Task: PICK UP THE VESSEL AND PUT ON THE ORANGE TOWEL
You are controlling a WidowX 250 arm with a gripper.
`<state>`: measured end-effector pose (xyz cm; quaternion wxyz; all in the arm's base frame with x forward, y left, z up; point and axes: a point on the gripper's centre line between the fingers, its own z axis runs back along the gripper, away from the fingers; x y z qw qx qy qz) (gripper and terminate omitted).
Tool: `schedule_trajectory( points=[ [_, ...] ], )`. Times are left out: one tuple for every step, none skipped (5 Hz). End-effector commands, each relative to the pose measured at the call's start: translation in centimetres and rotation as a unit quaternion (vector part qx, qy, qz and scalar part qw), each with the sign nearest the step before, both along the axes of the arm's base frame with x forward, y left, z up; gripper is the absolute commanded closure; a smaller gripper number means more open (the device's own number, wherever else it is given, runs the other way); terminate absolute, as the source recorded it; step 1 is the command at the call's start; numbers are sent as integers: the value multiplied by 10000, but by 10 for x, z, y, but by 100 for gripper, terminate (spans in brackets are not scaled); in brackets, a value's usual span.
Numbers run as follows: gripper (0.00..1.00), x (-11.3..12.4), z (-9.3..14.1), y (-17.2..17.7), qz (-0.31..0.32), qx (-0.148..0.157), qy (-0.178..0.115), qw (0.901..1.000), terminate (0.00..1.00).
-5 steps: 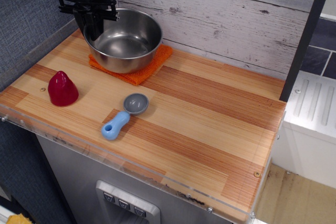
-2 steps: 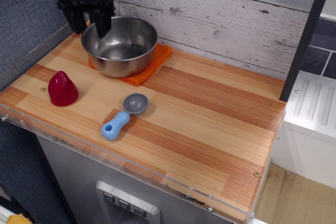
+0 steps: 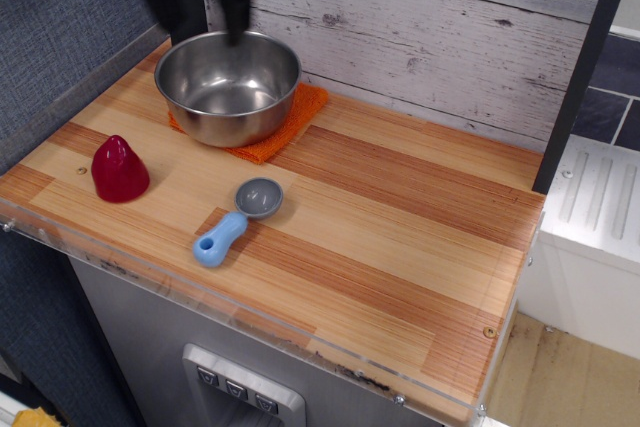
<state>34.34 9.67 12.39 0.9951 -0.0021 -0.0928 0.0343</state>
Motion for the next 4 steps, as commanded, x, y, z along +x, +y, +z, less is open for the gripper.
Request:
schedule_trajectory(
  points=[
    [0, -6, 6, -60, -687, 85, -16, 9976, 0],
    [0, -9, 4, -69, -838, 62, -42, 9965, 0],
    [0, -9, 4, -69, -838, 62, -42, 9965, 0],
    [0, -9, 4, -69, -838, 62, -42, 9965, 100]
  ],
)
